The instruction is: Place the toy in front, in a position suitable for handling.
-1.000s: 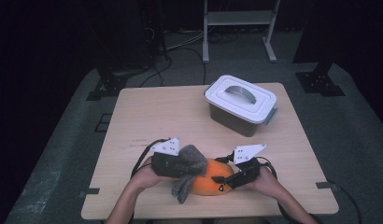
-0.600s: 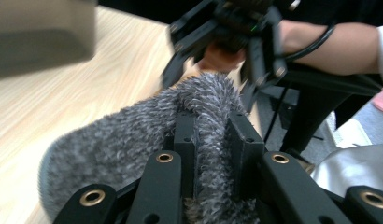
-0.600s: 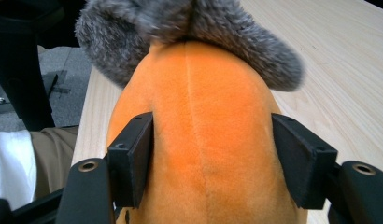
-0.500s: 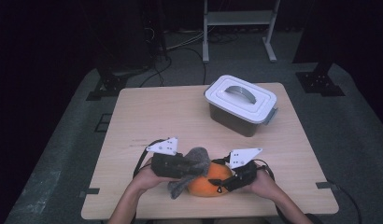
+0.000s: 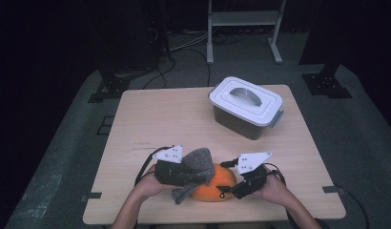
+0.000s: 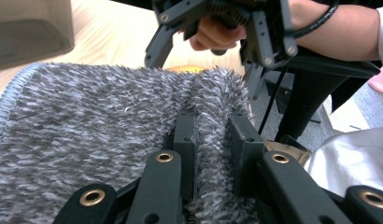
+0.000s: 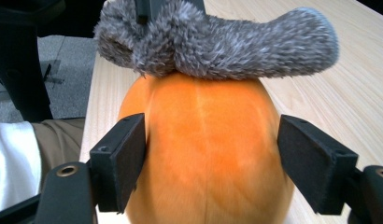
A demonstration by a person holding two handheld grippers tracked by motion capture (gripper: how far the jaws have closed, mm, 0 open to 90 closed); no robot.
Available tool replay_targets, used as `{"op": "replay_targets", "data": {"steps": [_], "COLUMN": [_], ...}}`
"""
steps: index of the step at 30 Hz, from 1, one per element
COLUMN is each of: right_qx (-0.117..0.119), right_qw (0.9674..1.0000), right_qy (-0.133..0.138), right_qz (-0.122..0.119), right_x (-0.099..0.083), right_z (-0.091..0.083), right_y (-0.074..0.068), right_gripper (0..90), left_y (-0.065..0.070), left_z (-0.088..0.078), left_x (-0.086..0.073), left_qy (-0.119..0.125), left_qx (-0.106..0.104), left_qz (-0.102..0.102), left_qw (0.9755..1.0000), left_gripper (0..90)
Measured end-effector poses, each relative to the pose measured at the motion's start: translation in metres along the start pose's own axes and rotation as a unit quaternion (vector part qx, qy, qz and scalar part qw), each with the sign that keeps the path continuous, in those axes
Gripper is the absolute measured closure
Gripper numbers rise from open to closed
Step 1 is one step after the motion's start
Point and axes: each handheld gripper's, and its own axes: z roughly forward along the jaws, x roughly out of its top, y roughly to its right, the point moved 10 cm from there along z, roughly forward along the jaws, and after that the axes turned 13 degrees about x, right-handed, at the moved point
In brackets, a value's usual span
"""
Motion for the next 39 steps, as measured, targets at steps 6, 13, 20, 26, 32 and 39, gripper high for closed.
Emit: {"op": "replay_targets", "data": {"steps": [6,13,20,26,32,39], "right_qx": [-0.003,-0.01,-0.007,-0.012,-0.008,-0.005], "right_qw": [0.9999,0.9999,0.9999,0.9999,0.9999,0.9999], "right_qy": [-0.001,-0.003,0.005,0.003,-0.009,-0.008], "right_qz": [0.012,-0.003,0.012,0.007,-0.011,-0.012], "right_x": [-0.012,-0.014,-0.016,-0.012,-0.01,-0.014], "right_z": [0.0,0.001,-0.001,0.001,0.007,0.004], "right_y": [0.0,0.003,0.006,0.004,0.0,0.005], "right_gripper": [28.4,46.1,45.2,45.6,46.2,47.4], "left_y": [-0.002,-0.012,-0.019,-0.007,0.003,-0.015], "left_z": [-0.001,-0.011,-0.021,-0.01,-0.004,-0.021], "left_x": [-0.001,-0.004,-0.011,0.005,0.013,-0.006], "left_qy": [0.006,0.005,0.004,0.026,0.028,0.017], "left_qx": [-0.001,0.007,0.014,0.004,-0.006,0.008], "left_qz": [-0.01,-0.012,-0.025,-0.005,0.008,-0.021], "left_qw": [0.9999,0.9999,0.9996,0.9996,0.9996,0.9996], "left_gripper": [75.6,75.6,75.3,75.4,75.4,75.4]}}
